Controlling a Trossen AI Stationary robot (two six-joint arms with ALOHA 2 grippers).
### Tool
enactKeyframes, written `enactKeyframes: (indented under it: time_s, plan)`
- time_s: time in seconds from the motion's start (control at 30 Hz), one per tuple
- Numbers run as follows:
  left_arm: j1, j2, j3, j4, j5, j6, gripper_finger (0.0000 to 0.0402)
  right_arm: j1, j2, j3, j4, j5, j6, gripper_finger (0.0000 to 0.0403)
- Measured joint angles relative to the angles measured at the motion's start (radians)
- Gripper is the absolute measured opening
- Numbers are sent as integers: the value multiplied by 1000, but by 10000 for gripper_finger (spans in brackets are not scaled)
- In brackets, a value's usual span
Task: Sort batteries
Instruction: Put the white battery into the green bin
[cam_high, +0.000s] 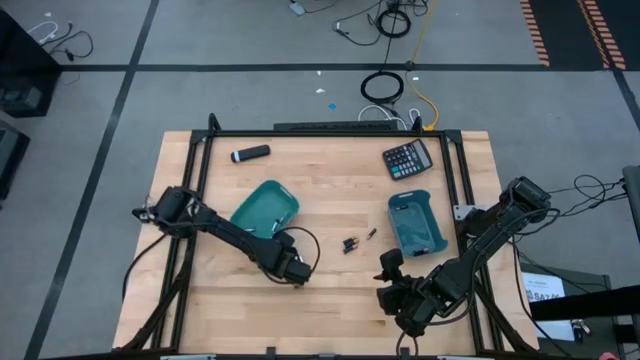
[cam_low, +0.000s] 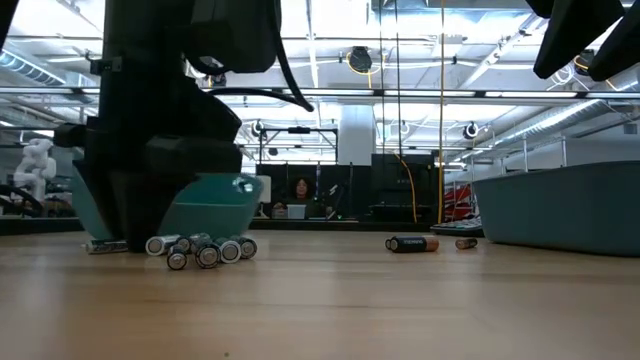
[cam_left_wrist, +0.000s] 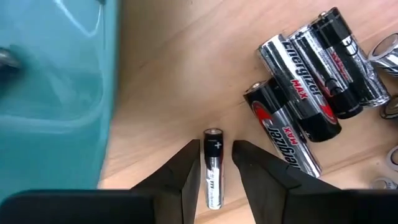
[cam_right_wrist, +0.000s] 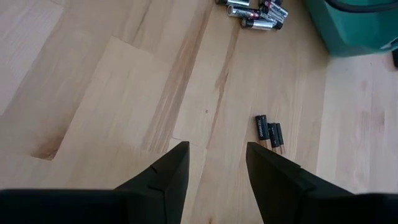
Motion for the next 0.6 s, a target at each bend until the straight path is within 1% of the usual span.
enactKeyframes:
  time_s: [0.13, 0.33, 0.5, 0.6]
  plan:
    - [1, 1, 0, 9, 1, 6, 110, 0, 0, 0, 8, 0, -7, 150]
    - [0, -21, 9, 6, 20, 18, 61, 0, 0, 0, 8, 0, -8, 150]
    - [3, -25, 10, 4, 63, 85, 21, 0, 0, 0, 8, 0, -6, 150]
    - [-1, -25, 10, 12, 62, 108, 20, 0, 0, 0, 8, 0, -5, 150]
